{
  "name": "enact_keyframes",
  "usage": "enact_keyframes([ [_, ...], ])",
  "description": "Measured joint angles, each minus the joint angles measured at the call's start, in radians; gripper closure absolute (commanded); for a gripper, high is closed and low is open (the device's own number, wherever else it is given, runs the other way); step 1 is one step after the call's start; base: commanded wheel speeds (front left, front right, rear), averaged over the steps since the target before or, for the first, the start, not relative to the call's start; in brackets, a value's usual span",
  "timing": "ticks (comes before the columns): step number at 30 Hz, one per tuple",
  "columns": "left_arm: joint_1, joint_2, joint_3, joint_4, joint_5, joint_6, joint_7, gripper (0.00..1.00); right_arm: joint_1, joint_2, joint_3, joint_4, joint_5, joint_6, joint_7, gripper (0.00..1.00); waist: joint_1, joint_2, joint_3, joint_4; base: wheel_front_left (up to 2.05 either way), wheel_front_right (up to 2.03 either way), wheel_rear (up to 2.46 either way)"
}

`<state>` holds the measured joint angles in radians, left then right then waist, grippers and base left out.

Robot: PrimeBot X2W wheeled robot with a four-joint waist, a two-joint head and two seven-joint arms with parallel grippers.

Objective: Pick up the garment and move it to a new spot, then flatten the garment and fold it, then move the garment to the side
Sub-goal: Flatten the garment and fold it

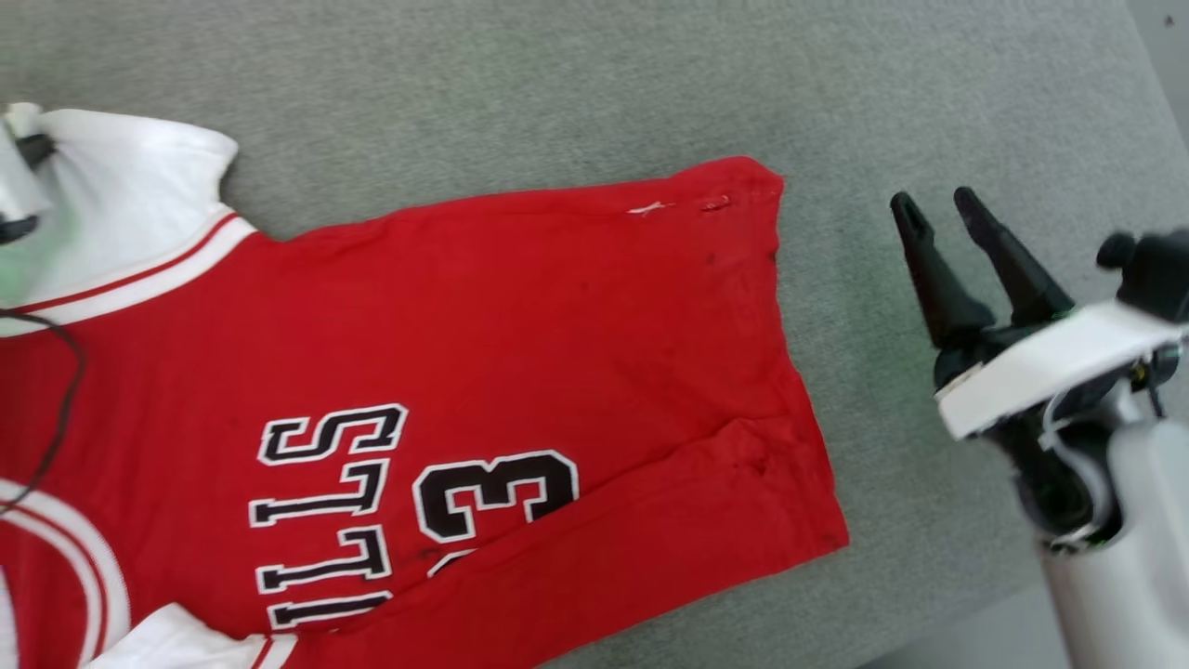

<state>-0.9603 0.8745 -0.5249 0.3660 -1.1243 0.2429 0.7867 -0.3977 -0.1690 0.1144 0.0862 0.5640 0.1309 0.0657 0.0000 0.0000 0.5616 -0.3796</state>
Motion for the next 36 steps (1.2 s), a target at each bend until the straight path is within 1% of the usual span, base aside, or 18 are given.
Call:
enact_keyframes([
  [2, -0.004, -0.031, -0.010, 0.003, 0.016, -0.014, -0.033, 1.00, -0.035, -0.026, -0.010, 0.028, 0.035, 0.000, 0.080, 0.00, 0.0000, 0.0000, -0.013, 0.020, 0.00, 0.00, 0.00],
  [6, -0.033, -0.096, -0.037, -0.004, 0.050, -0.049, -0.088, 1.00, -0.116, -0.084, -0.014, 0.081, 0.084, 0.000, 0.284, 0.00, 0.0001, 0.0000, -0.036, 0.075, 0.00, 0.00, 0.00],
  [11, -0.090, -0.132, -0.063, -0.043, 0.102, -0.076, -0.133, 1.00, -0.202, -0.129, -0.014, 0.120, 0.109, 0.000, 0.505, 0.00, 0.0001, 0.0000, -0.054, 0.159, 0.00, 0.00, 0.00],
  [13, -0.102, -0.146, -0.072, -0.063, 0.111, -0.085, -0.144, 1.00, -0.226, -0.136, -0.014, 0.142, 0.105, 0.000, 0.593, 0.00, 0.0001, 0.0000, -0.054, 0.192, 0.00, 0.00, 0.00],
  [16, -0.112, -0.158, -0.079, -0.097, 0.127, -0.090, -0.164, 1.00, -0.261, -0.135, -0.023, 0.167, 0.080, 0.000, 0.693, 0.00, 0.0001, 0.0000, -0.047, 0.237, 0.00, 0.00, 0.00],
  [21, -0.110, -0.169, -0.081, -0.132, 0.135, -0.094, -0.194, 1.00, -0.287, -0.123, -0.048, 0.204, 0.047, 0.000, 0.821, 0.00, 0.0000, 0.0000, -0.024, 0.289, 0.00, 0.00, 0.00],
  [22, -0.107, -0.171, -0.082, -0.136, 0.135, -0.095, -0.201, 1.00, -0.293, -0.121, -0.056, 0.211, 0.037, 0.000, 0.845, 0.03, 0.0000, 0.0000, -0.021, 0.296, 0.00, 0.00, 0.00],
  [23, -0.103, -0.173, -0.083, -0.139, 0.134, -0.097, -0.202, 1.00, -0.298, -0.120, -0.060, 0.212, 0.025, 0.000, 0.865, 0.67, 0.0000, 0.0000, -0.018, 0.302, 0.00, 0.00, 0.00],
  [24, -0.097, -0.176, -0.082, -0.140, 0.131, -0.099, -0.207, 1.00, -0.299, -0.117, -0.067, 0.214, 0.019, 0.000, 0.877, 1.00, 0.0000, 0.0000, -0.017, 0.307, 0.00, 0.00, 0.00],
  [26, -0.085, -0.180, -0.083, -0.139, 0.126, -0.102, -0.215, 1.00, -0.302, -0.112, -0.080, 0.216, 0.012, 0.000, 0.899, 1.00, 0.0000, 0.0000, -0.019, 0.314, 0.00, 0.00, 0.00],
  [29, -0.073, -0.186, -0.083, -0.135, 0.122, -0.107, -0.228, 1.00, -0.298, -0.097, -0.082, 0.213, 0.000, 0.000, 0.901, 1.00, 0.0000, 0.0000, -0.032, 0.320, 0.00, 0.00, 0.00],
  [32, -0.049, -0.190, -0.075, -0.127, 0.111, -0.109, -0.257, 1.00, -0.291, -0.099, -0.083, 0.195, -0.020, 0.000, 0.869, 1.00, 0.0001, 0.0000, -0.053, 0.323, 0.00, 0.00, 0.00],
  [36, 0.004, -0.190, -0.052, -0.130, 0.089, -0.110, -0.307, 1.00, -0.269, -0.103, -0.106, 0.153, -0.047, 0.000, 0.786, 1.00, 0.0001, 0.0000, -0.099, 0.329, 0.00, 0.00, 0.00],
])
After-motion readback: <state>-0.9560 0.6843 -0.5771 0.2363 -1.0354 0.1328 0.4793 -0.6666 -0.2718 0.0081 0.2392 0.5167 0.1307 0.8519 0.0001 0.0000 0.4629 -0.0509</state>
